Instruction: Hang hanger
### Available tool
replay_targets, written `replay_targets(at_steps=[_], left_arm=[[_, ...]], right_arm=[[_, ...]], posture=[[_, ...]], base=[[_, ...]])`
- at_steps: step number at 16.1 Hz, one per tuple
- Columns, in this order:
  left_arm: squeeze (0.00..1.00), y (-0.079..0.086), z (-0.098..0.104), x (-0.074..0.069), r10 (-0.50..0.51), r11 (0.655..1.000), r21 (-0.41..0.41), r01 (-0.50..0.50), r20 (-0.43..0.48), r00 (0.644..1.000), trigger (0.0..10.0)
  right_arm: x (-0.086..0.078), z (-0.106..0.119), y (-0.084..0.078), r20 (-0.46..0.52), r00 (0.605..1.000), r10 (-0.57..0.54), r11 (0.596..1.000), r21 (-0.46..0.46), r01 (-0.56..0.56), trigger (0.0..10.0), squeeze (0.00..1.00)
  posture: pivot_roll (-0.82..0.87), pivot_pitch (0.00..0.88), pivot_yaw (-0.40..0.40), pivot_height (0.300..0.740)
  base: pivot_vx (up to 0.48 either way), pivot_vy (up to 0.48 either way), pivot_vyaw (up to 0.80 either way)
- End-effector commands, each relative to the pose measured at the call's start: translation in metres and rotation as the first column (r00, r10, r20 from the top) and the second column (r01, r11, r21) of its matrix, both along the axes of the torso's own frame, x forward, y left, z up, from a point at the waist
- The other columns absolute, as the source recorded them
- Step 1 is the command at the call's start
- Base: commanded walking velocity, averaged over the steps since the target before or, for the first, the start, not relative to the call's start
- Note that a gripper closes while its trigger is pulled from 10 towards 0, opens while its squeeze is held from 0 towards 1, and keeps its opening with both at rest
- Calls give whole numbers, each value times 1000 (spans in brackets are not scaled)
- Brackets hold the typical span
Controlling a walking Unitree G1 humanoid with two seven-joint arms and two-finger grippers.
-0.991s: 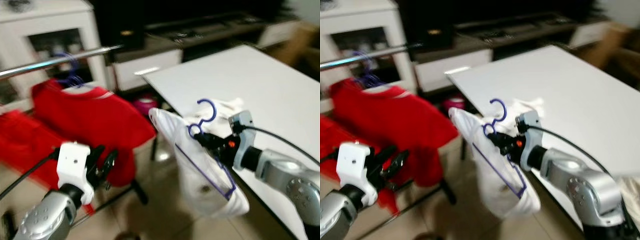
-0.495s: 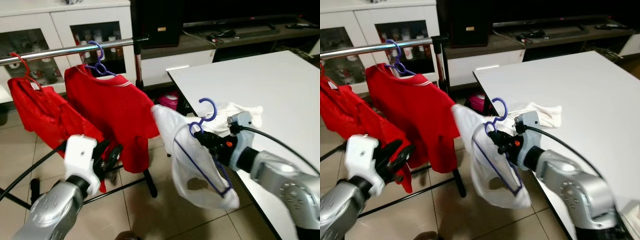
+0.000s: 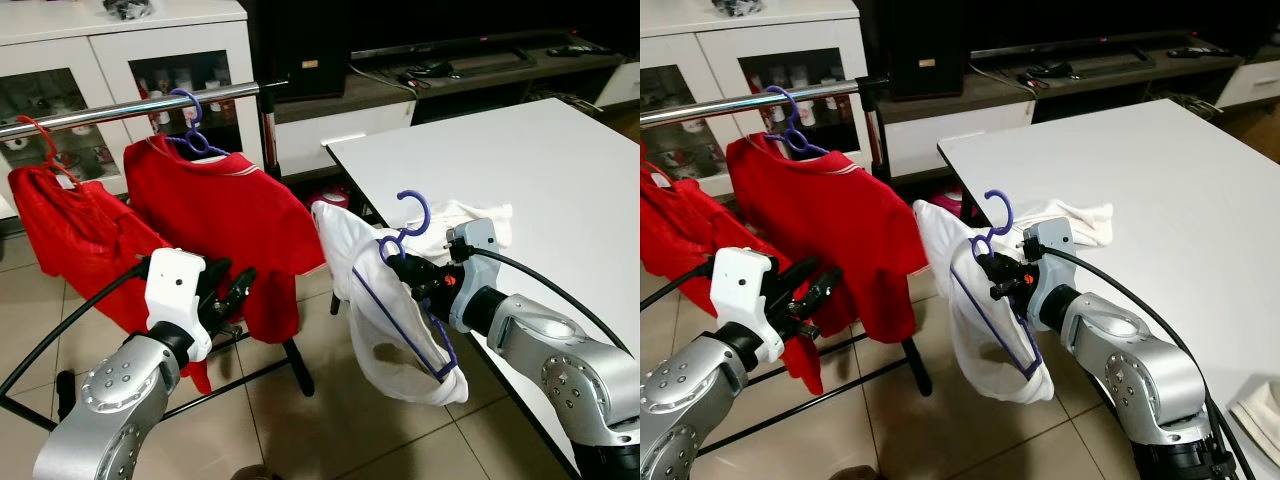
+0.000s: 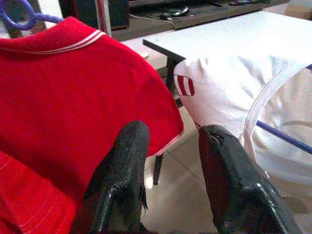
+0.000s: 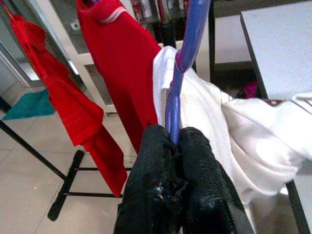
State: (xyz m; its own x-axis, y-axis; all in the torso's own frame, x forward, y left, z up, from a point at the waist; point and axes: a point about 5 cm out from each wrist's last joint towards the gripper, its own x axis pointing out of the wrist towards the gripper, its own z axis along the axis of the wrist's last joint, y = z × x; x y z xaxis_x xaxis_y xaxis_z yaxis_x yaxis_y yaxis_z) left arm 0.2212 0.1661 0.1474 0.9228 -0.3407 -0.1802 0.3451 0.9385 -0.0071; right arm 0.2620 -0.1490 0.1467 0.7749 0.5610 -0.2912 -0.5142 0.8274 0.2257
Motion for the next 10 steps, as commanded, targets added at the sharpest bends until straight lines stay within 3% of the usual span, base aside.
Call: replay_targets(at_steps=[1, 10], left_arm=[[0, -3, 0, -1, -12, 1000, -1, 12, -1, 1000, 10000], [0, -8, -6, 1, -48, 999, -7, 48, -17, 999, 10000]], right_arm=[[2, 6, 1, 28, 1000, 12, 1000, -3, -12, 10000, 0], [0, 2, 1, 29, 999, -14, 1000, -7, 14, 10000, 0]], posture=[[14, 0, 17, 740], [-14, 0, 39, 740]], base=[[-247, 0, 0], [-252, 0, 0]])
